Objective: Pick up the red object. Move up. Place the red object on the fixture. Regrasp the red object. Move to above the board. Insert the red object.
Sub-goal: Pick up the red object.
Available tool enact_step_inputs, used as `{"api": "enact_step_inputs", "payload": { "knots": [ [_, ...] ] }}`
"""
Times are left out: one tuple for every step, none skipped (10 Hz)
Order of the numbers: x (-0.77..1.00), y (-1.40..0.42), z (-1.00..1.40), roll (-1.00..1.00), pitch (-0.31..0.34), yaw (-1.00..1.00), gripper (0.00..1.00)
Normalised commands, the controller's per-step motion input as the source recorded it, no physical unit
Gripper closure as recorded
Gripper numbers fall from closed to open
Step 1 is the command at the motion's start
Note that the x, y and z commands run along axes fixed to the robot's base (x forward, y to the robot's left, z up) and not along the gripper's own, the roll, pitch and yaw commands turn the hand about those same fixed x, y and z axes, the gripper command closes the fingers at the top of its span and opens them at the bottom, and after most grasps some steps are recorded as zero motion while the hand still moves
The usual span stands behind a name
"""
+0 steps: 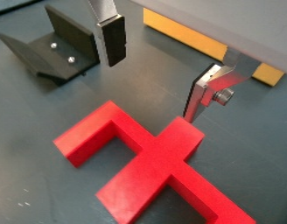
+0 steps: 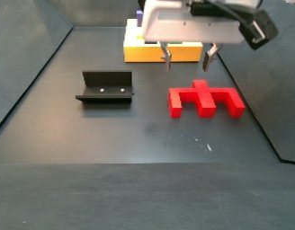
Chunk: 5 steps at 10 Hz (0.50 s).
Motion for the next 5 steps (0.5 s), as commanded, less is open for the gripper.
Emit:
{"api": "enact_step_inputs", "payload": {
  "knots": [
    [-0.51, 0.10, -0.10, 0.00, -0.004, -0.14, 0.00],
    [-0.42, 0.02, -0.10, 0.00, -0.020, -0.13, 0.00],
    [-0.35, 0.03, -0.06, 0.00, 0.000, -0.12, 0.00],
    [-0.25, 0.00, -0.17, 0.00, -0.014, -0.07, 0.00],
    [0.00, 0.00, -0.49, 0.00, -0.074, 0.03, 0.00]
  ]
}}
